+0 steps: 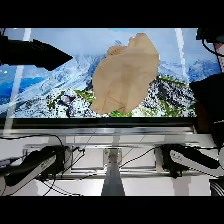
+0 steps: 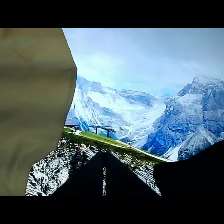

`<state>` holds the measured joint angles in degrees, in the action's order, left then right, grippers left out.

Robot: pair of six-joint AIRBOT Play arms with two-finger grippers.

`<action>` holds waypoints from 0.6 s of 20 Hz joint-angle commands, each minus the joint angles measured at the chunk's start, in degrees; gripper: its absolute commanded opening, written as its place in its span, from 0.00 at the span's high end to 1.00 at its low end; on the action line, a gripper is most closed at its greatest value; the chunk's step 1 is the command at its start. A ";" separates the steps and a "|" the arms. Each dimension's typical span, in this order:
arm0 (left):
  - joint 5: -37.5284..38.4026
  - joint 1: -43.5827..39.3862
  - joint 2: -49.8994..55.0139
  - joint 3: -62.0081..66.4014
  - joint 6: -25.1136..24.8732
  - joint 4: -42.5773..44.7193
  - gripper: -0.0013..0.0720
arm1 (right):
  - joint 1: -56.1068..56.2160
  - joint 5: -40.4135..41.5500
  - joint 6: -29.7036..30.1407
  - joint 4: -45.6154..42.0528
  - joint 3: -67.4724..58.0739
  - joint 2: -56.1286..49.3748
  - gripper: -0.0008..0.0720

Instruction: Fold the clothes and pants, and hang the long-sleeved shirts on hangers.

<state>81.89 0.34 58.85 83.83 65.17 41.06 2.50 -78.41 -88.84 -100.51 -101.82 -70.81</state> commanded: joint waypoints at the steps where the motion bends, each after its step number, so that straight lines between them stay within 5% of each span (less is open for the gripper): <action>1: -0.02 0.07 -0.02 0.00 -0.02 0.00 0.11 | 0.04 0.00 0.00 0.00 -0.02 -0.04 0.97; 7: 0.00 0.07 -0.02 0.00 -0.02 0.00 0.11 | 0.04 0.26 0.00 0.04 -0.02 -0.04 0.97; 12: -0.02 0.07 -0.02 0.00 -0.02 0.02 0.11 | 0.04 9.42 -0.04 1.73 -0.15 -0.02 0.97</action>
<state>81.89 0.36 58.85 83.83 65.17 41.06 2.50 -73.71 -88.84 -100.29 -101.84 -70.81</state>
